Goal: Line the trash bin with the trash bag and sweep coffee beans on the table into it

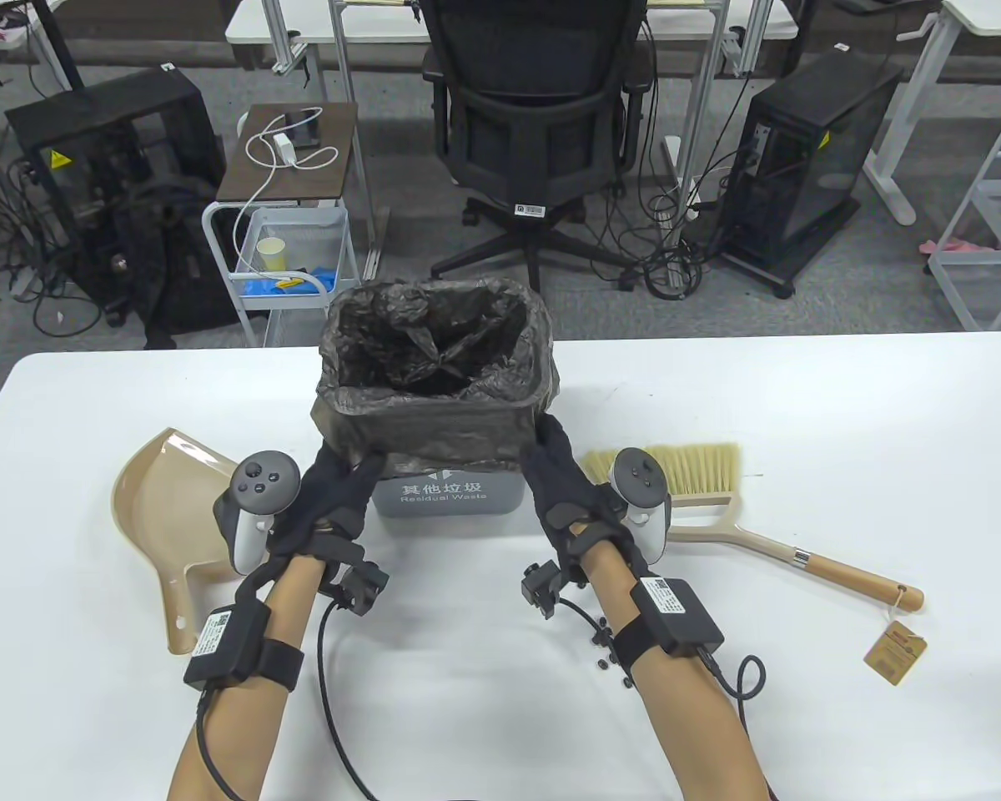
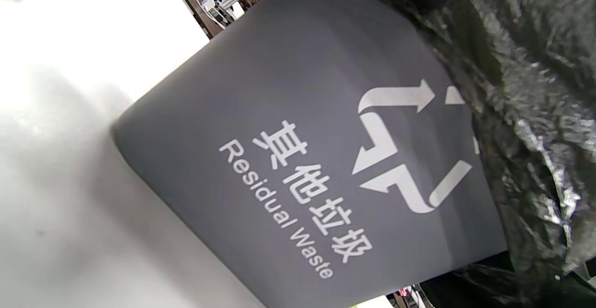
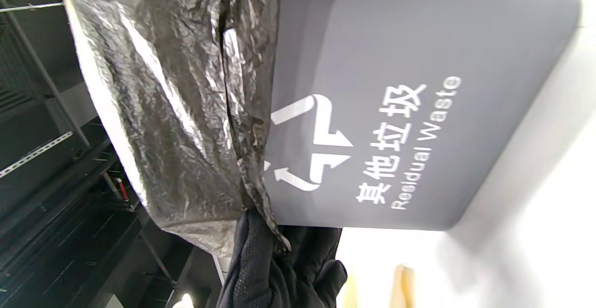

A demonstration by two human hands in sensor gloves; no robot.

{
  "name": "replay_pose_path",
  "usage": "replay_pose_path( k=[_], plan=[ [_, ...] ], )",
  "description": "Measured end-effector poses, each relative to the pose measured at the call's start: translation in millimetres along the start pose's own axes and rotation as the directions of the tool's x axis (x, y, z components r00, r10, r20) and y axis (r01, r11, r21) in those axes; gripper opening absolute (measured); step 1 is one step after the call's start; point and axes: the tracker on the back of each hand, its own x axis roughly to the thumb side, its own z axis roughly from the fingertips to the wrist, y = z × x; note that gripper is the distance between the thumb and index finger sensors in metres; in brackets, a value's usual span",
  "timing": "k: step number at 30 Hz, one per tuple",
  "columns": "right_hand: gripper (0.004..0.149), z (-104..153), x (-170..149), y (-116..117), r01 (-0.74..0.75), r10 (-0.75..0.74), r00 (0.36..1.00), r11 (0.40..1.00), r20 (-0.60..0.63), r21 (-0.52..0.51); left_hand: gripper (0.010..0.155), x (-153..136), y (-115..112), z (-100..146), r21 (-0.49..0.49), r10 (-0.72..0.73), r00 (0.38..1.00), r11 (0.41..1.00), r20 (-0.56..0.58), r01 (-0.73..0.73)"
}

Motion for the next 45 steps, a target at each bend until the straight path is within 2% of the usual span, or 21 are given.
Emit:
replay_pose_path(
  k=[4, 6, 8, 9, 11, 13, 15, 19, 24, 28, 33, 38, 41, 45],
  plan=[
    [0.08, 0, -6, -3, -0.008, 0.009, 0.999, 1.0, -0.038, 0.022, 0.078, -3, -1, 0, -0.003, -0.044, 0.998, 0.999, -0.035, 0.044],
    [0.079, 1, -5, -5, -0.001, 0.001, 1.0, 1.0, -0.016, 0.014, 0.078, -2, 3, 2, -0.031, -0.05, 0.998, 0.998, -0.044, 0.049],
    [0.08, 2, -1, -8, -0.002, 0.002, 1.0, 1.0, 0.019, -0.005, 0.082, 3, 9, 6, 0.005, -0.019, 1.0, 1.0, -0.008, 0.019],
    [0.08, 3, 3, -9, -0.008, 0.009, 0.999, 1.0, 0.041, -0.017, 0.084, 9, 16, 9, 0.051, 0.027, 0.999, 0.998, 0.038, -0.029],
    [0.08, 2, 8, -10, -0.002, 0.004, 0.997, 1.0, 0.078, -0.025, 0.089, 18, 23, 12, 0.074, 0.081, 0.991, 0.993, 0.104, -0.089],
    [0.08, 1, 11, -7, 0.023, -0.022, 0.996, 1.0, 0.084, -0.008, 0.09, 27, 26, 13, 0.084, 0.098, 0.985, 0.99, 0.139, -0.111],
    [0.081, 0, 11, -3, 0.046, -0.047, 0.997, 0.999, 0.068, 0.025, 0.091, 34, 24, 12, 0.049, 0.081, 0.984, 0.995, 0.16, -0.09],
    [0.082, -1, 6, 4, 0.049, -0.051, 0.998, 0.998, 0.04, 0.033, 0.09, 32, 16, 7, 0.032, 0.024, 0.991, 0.999, 0.13, -0.029],
    [0.083, 1, 1, 3, 0.034, -0.035, 0.999, 0.998, 0.024, 0.043, 0.087, 12, 5, 9, -0.018, 0.04, 0.997, 0.999, 0.066, -0.039],
    [0.084, 3, 13, -2, 0.021, -0.023, 0.998, 0.999, 0.056, 0.025, 0.087, 16, 13, 17, 0.009, 0.046, 0.995, 0.999, 0.087, -0.047],
    [0.086, 18, 54, -20, -0.094, 0.101, 0.979, 0.994, 0.176, -0.048, 0.086, 37, 39, 35, 0.108, 0.036, 0.985, 0.993, 0.171, -0.055],
    [0.085, 46, 100, -48, -0.199, 0.233, 0.928, 0.97, 0.292, -0.14, 0.084, 57, 46, 62, 0.147, -0.055, 0.964, 0.989, 0.26, 0.017],
    [0.084, 70, 128, -75, -0.318, 0.38, 0.871, 0.919, 0.311, -0.231, 0.082, 66, 41, 80, 0.153, -0.133, 0.943, 0.984, 0.304, 0.09],
    [0.084, 101, 151, -119, -0.476, 0.548, 0.807, 0.824, 0.221, -0.306, 0.082, 72, 30, 96, 0.116, -0.269, 0.906, 0.963, 0.327, 0.244]
  ],
)
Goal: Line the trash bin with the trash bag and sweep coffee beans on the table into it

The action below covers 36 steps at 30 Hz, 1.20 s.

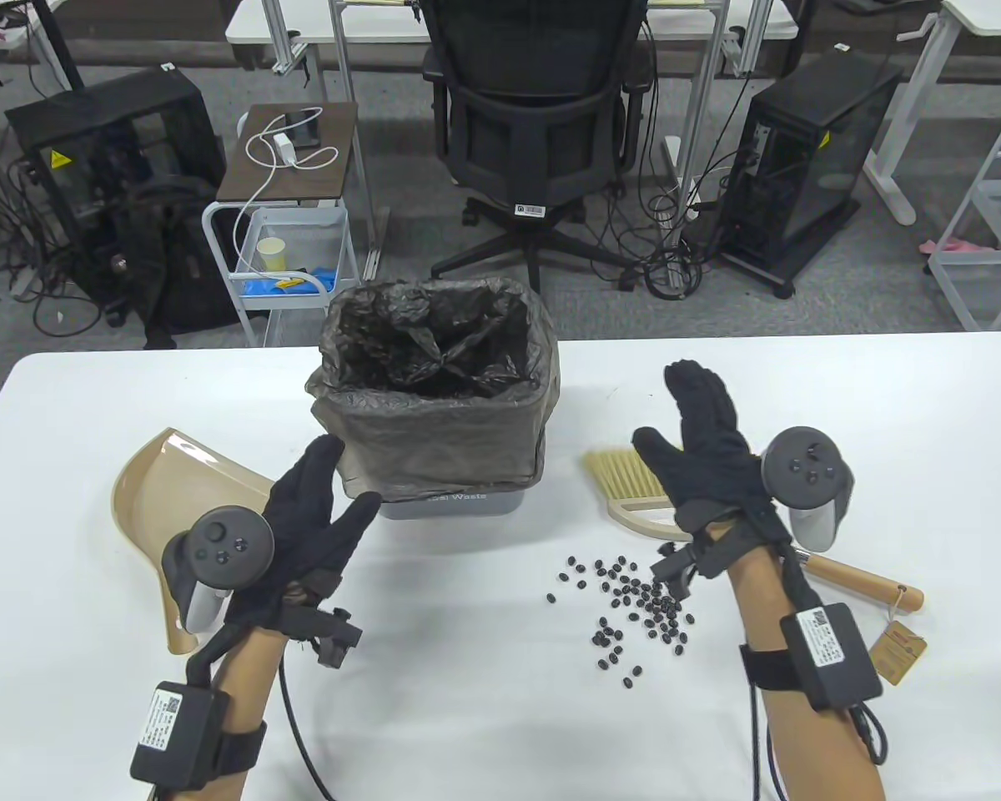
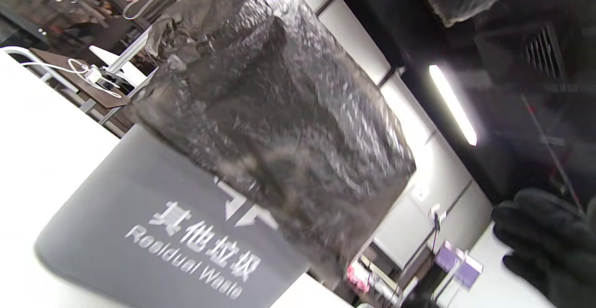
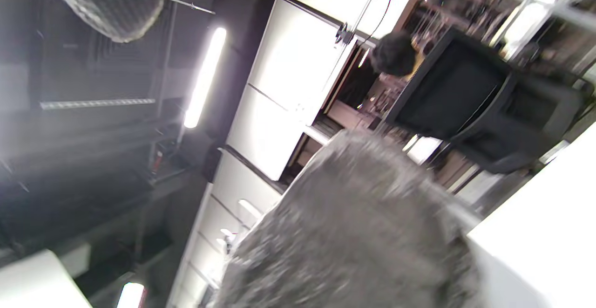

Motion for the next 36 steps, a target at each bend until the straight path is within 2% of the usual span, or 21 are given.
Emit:
replay_pose_path(
  k=[4, 6, 9, 12, 16, 20, 25, 27, 29, 32, 36],
  plan=[
    [0.085, 19, -24, -40, -0.197, 0.203, 0.968, 0.979, -0.146, 0.053, 0.082, 4, -12, 9, -0.043, -0.09, 0.996, 0.995, 0.001, 0.09],
    [0.084, 33, -47, -54, -0.31, 0.317, 0.918, 0.948, -0.236, 0.069, 0.082, 4, -25, 12, -0.082, -0.113, 0.994, 0.99, -0.01, 0.112],
    [0.084, 50, -80, -60, -0.386, 0.425, 0.835, 0.905, -0.349, 0.178, 0.082, 3, -42, 16, -0.126, -0.136, 0.99, 0.983, -0.026, 0.132],
    [0.083, 67, -118, -61, -0.432, 0.492, 0.757, 0.87, -0.429, 0.236, 0.082, 5, -61, 20, -0.177, -0.177, 0.984, 0.969, -0.023, 0.17],
    [0.084, 90, -166, -60, -0.42, 0.5, 0.68, 0.865, -0.536, 0.275, 0.081, 9, -82, 26, -0.221, -0.271, 0.962, 0.939, 0.001, 0.265],
    [0.084, 105, -201, -54, -0.394, 0.556, 0.57, 0.831, -0.605, 0.394, 0.081, 7, -95, 31, -0.241, -0.322, 0.947, 0.919, -0.002, 0.312],
    [0.076, 112, -215, -46, -0.472, 0.639, 0.477, 0.765, -0.603, 0.438, 0.08, -3, -96, 35, -0.273, -0.344, 0.939, 0.905, -0.023, 0.325],
    [0.065, 108, -212, -45, -0.513, 0.653, 0.46, 0.749, -0.601, 0.42, 0.079, -7, -92, 37, -0.266, -0.334, 0.942, 0.912, -0.037, 0.313],
    [0.057, 104, -209, -44, -0.564, 0.704, 0.418, 0.697, -0.574, 0.444, 0.079, -10, -89, 40, -0.254, -0.33, 0.943, 0.917, -0.048, 0.308],
    [0.057, 102, -206, -41, -0.584, 0.726, 0.413, 0.675, -0.55, 0.452, 0.078, -12, -86, 43, -0.25, -0.326, 0.944, 0.919, -0.048, 0.304],
    [0.054, 99, -194, -39, -0.711, 0.783, 0.333, 0.575, -0.526, 0.405, 0.077, -15, -83, 46, -0.246, -0.329, 0.943, 0.92, -0.059, 0.305]
  ],
)
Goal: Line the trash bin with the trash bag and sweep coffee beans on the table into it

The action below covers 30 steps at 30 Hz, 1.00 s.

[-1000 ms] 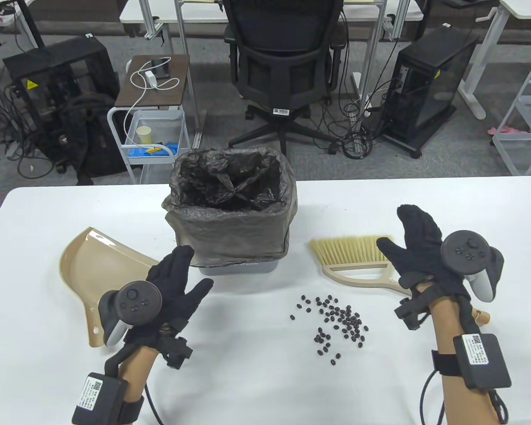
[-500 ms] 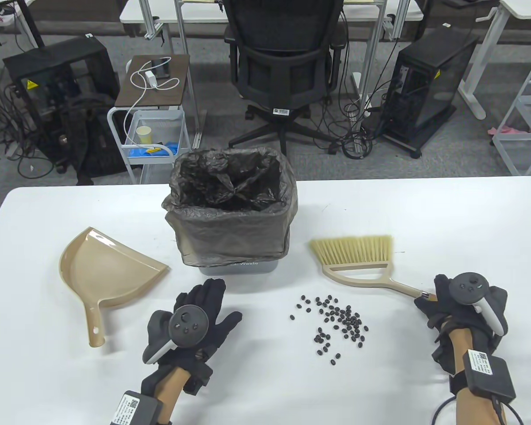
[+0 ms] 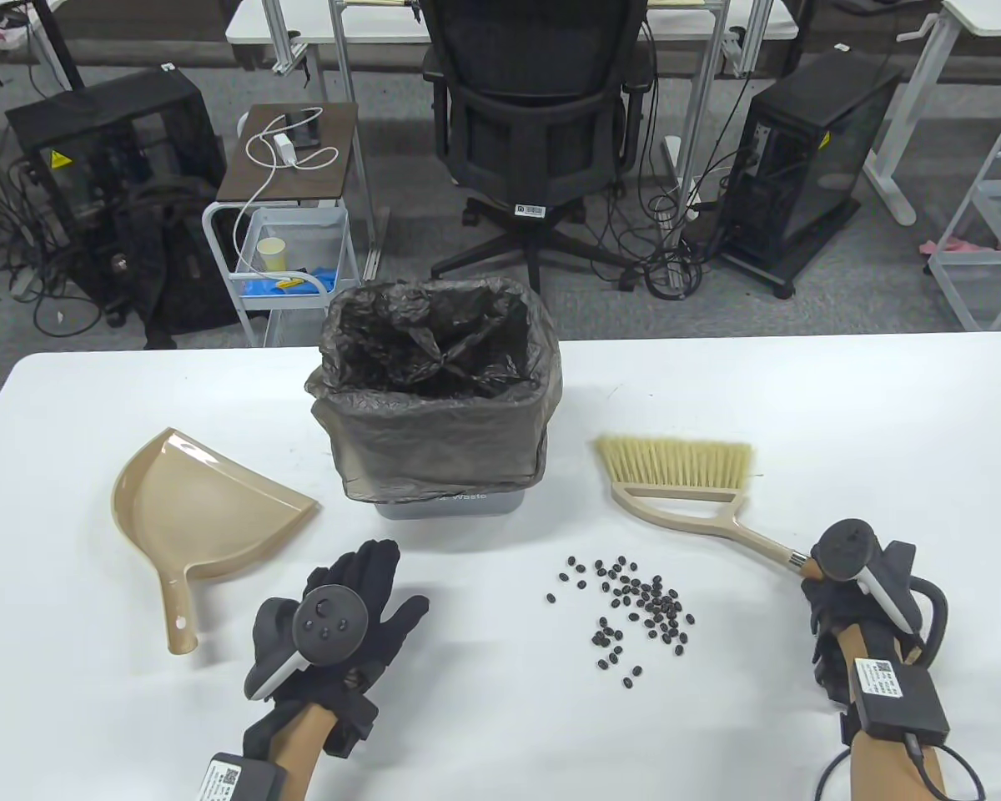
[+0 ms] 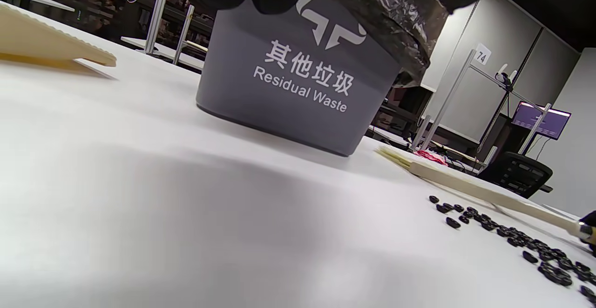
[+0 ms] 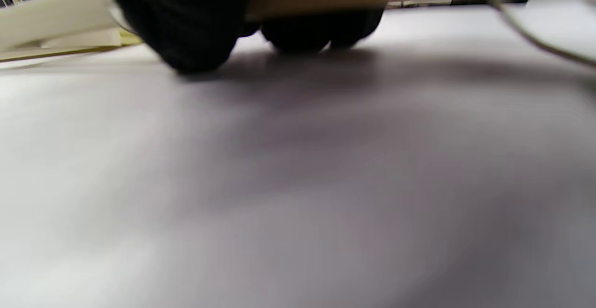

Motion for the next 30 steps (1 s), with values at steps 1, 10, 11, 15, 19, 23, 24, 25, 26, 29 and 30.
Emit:
replay_pose_path(
  k=[1, 10, 11, 15, 19, 23, 24, 25, 26, 29, 30],
  plan=[
    [0.053, 1, 2, -2, -0.005, 0.005, 1.0, 0.999, 0.003, -0.037, 0.077, -1, 0, 0, -0.003, 0.0, 1.0, 1.0, -0.003, 0.0],
    [0.055, 32, 20, -54, 0.04, -0.018, 0.994, 0.975, 0.104, -0.22, 0.076, 0, -2, 2, -0.001, -0.036, 0.999, 0.999, -0.012, 0.036],
    [0.056, 36, 21, -61, 0.059, -0.034, 0.993, 0.973, 0.116, -0.221, 0.076, 0, -2, 2, 0.0, -0.039, 0.999, 0.999, -0.014, 0.039],
    [0.059, 54, 24, -89, 0.112, -0.074, 0.984, 0.965, 0.162, -0.239, 0.076, 2, -2, 2, 0.001, -0.051, 0.999, 0.999, -0.013, 0.051],
    [0.058, 70, 27, -109, 0.096, -0.055, 0.983, 0.966, 0.175, -0.239, 0.076, 3, -3, 3, 0.006, -0.066, 0.998, 0.998, -0.012, 0.066],
    [0.058, 85, 33, -113, -0.039, 0.073, 0.986, 0.976, 0.15, -0.216, 0.076, 2, -5, 4, 0.009, -0.061, 0.998, 0.998, -0.011, 0.061],
    [0.058, 88, 35, -112, -0.073, 0.105, 0.984, 0.975, 0.143, -0.211, 0.076, 2, -5, 5, 0.008, -0.06, 0.998, 0.998, -0.01, 0.06],
    [0.057, 93, 37, -111, -0.127, 0.157, 0.977, 0.971, 0.141, -0.203, 0.076, 2, -5, 5, 0.007, -0.06, 0.998, 0.998, -0.009, 0.06],
    [0.057, 95, 39, -110, -0.152, 0.182, 0.973, 0.969, 0.143, -0.196, 0.076, 2, -5, 5, 0.008, -0.061, 0.998, 0.998, -0.009, 0.061],
    [0.057, 109, 45, -107, -0.221, 0.253, 0.949, 0.959, 0.187, -0.177, 0.076, 4, -7, 4, -0.004, -0.054, 0.999, 0.999, -0.008, 0.054],
    [0.057, 114, 47, -107, -0.231, 0.266, 0.943, 0.956, 0.202, -0.18, 0.076, 4, -8, 4, -0.006, -0.051, 0.999, 0.999, -0.008, 0.051]
  ],
)
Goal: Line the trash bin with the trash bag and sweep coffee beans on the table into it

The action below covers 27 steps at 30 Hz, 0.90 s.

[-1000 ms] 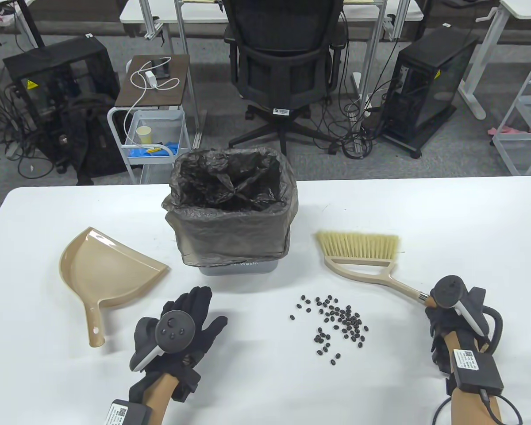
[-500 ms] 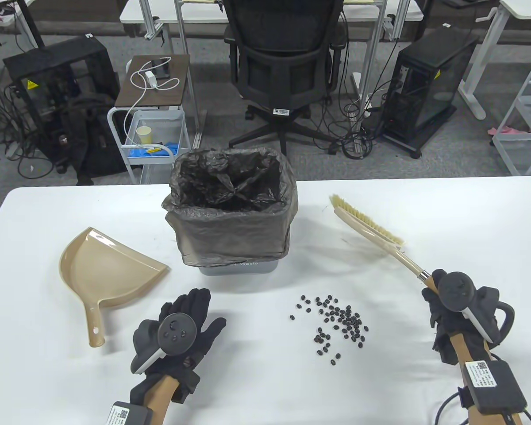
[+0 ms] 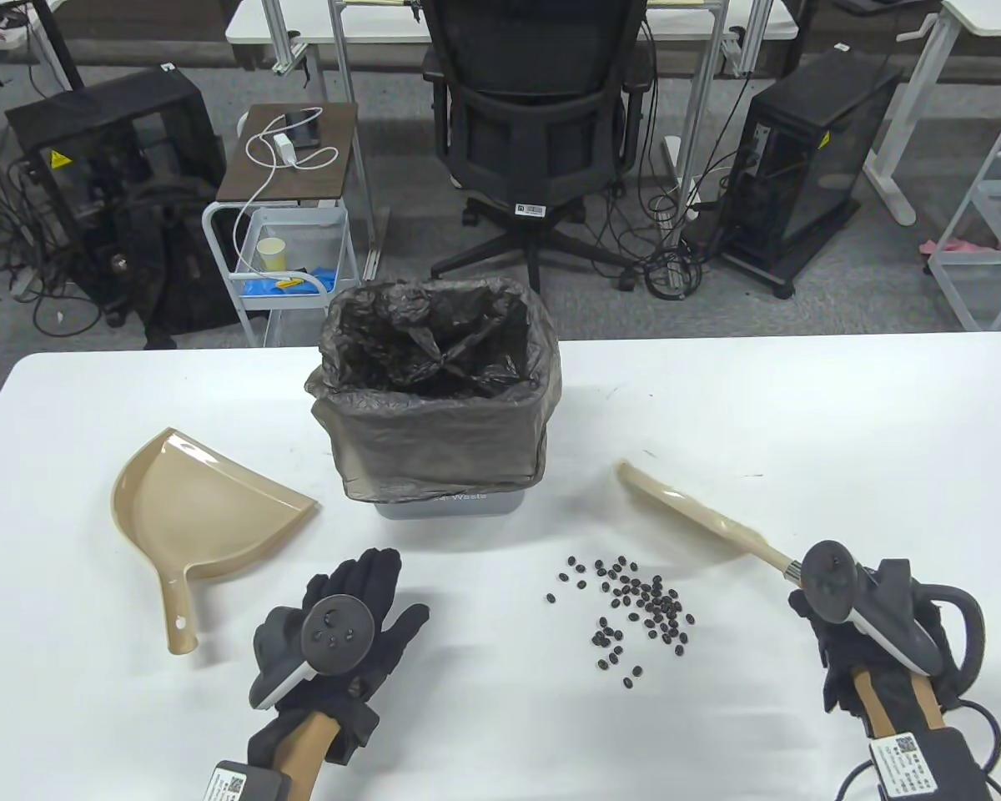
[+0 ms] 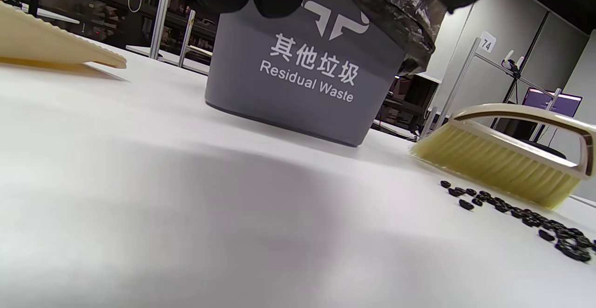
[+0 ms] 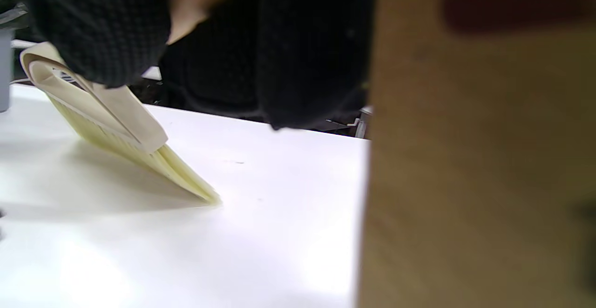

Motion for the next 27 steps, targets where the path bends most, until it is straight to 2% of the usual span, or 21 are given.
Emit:
replay_pose_path(
  k=[5, 9, 14, 20, 27],
  plan=[
    [0.056, 14, 13, -8, 0.033, -0.041, 0.991, 0.997, 0.129, 0.066, 0.076, 2, -4, -1, -0.021, -0.034, 0.999, 0.999, 0.007, 0.034],
    [0.056, 27, 36, -17, -0.041, 0.039, 0.979, 0.999, 0.202, 0.007, 0.076, 6, -7, 0, -0.033, -0.046, 0.999, 0.998, 0.023, 0.047],
    [0.055, 37, 57, -25, -0.08, 0.079, 0.956, 0.997, 0.282, -0.009, 0.076, 11, -7, 1, -0.036, -0.068, 0.997, 0.997, 0.046, 0.069],
    [0.053, 40, 55, -36, -0.091, 0.08, 0.95, 0.996, 0.302, 0.024, 0.076, 10, -6, 1, -0.032, -0.053, 0.997, 0.998, 0.05, 0.055],
    [0.052, 39, 36, -63, -0.043, 0.068, 0.961, 0.994, 0.267, -0.098, 0.075, 9, -5, 1, -0.028, -0.048, 0.998, 0.998, 0.041, 0.049]
  ],
)
